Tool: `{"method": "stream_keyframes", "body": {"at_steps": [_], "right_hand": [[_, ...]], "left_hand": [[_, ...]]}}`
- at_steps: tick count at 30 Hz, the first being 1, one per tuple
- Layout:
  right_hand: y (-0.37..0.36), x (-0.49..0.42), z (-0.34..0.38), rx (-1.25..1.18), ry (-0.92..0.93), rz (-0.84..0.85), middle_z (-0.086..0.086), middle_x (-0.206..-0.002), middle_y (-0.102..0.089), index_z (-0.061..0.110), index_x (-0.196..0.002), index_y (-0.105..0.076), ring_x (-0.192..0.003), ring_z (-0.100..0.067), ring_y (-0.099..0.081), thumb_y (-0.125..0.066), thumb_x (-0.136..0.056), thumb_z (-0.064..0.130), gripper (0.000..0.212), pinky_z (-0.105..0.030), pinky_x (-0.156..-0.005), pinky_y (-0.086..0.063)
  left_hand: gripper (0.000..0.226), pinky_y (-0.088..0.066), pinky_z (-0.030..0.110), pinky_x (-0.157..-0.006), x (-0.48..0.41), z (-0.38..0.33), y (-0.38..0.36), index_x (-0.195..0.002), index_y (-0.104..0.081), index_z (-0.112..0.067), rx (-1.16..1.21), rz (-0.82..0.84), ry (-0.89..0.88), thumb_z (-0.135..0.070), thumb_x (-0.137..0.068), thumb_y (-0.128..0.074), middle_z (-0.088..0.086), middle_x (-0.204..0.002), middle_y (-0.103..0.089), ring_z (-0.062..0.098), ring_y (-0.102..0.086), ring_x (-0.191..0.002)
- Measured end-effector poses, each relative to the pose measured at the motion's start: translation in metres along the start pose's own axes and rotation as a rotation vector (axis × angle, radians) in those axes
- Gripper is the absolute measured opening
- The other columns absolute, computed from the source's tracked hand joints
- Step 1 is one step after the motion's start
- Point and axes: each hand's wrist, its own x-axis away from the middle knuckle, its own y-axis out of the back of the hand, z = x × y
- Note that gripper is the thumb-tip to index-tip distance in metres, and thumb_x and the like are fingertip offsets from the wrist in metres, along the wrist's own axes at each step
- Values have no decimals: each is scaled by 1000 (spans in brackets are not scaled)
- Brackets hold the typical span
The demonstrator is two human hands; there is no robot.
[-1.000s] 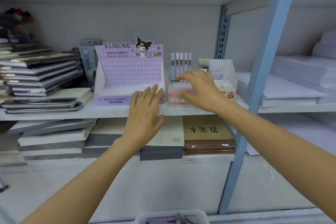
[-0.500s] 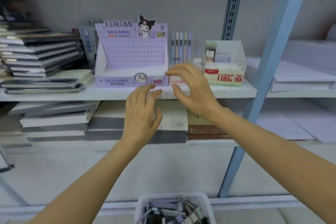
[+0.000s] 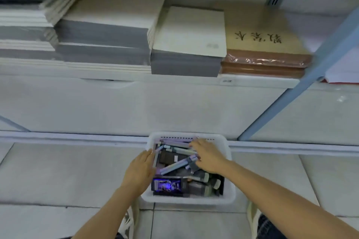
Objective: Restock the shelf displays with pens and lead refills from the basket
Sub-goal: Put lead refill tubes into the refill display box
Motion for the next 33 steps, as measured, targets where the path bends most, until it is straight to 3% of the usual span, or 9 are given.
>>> {"method": "stream_keyframes", "body": {"at_steps": [3, 10, 14, 17, 20, 24, 28, 31, 33], "right_hand": [[-30, 2, -28, 101, -140, 26, -11, -150, -31, 12, -140, -38, -135, -27, -34, -60, -89, 21, 56, -33, -103, -32], [-27, -3, -57, -91, -61, 26, -3, -115, -65, 15, -116, -59, -104, -23, -58, -73, -83, 29, 38, -28, -82, -40], [-16, 0, -62, -401, -78, -194, 4, -102, -62, 16, -117, -60, -91, -15, -57, -70, -86, 22, 33, -10, -67, -38], [-6, 1, -51, -555, -52, -264, 9, -96, -62, 19, -111, -60, -86, -10, -59, -74, -84, 23, 31, -10, -67, -41], [-11, 3, -21, -521, 57, -71, 16, -97, -60, 33, -111, -54, -85, -1, -57, -74, -82, 37, 35, -18, -69, -44], [-23, 6, -2, -610, 83, 65, 14, -100, -67, 35, -113, -57, -84, 1, -64, -66, -84, 48, 33, -18, -71, -52], [-32, 21, -25, -259, -71, -71, 11, -107, -63, 29, -114, -58, -99, -8, -62, -64, -84, 55, 40, -31, -84, -54], [-55, 32, -30, 70, 24, -5, 3, -133, -47, 20, -131, -49, -120, -15, -44, -68, -80, 55, 65, -31, -92, -48], [-70, 32, -27, 226, 68, -32, -2, -137, -39, 16, -135, -45, -124, -20, -38, -68, -83, 43, 62, -29, -94, -43]], "left_hand": [[57, -16, 29, -118, 3, -1, -17, -151, -21, -8, 34, -12, -8, -32, -103, -37, 6, -159, -21, 20, -19, -146], [40, -45, 48, -96, -3, -7, -22, -127, -56, 2, 120, -172, -25, -12, -90, -63, 24, -135, -50, 42, -47, -123], [24, -42, 39, -94, -14, -22, -15, -116, -65, -5, 215, -235, -57, -13, -95, -56, 14, -124, -57, 31, -49, -115], [20, -42, 22, -79, -23, -44, -6, -101, -69, -20, 621, -153, 9, -26, -99, -50, -1, -100, -64, 18, -55, -97], [19, -50, 14, -75, -28, -72, 0, -97, -68, -32, 1314, 153, 134, -36, -98, -50, -11, -93, -73, 7, -66, -93], [24, -57, 27, -66, -30, -78, 0, -95, -68, -11, 1656, 10, 400, -21, -101, -47, 6, -87, -74, 18, -71, -79], [20, -57, 27, -59, -27, -55, -4, -97, -60, -8, 1637, -50, 479, -19, -102, -44, 5, -67, -69, 19, -68, -62], [19, -57, 35, -61, -23, -53, -10, -100, -59, -8, 1516, 3, 540, -20, -101, -44, 6, -63, -59, 20, -59, -53], [20, -54, 36, -65, -22, -55, -15, -104, -58, -8, 1396, 91, 518, -21, -101, -43, 7, -66, -58, 19, -56, -55]]}}
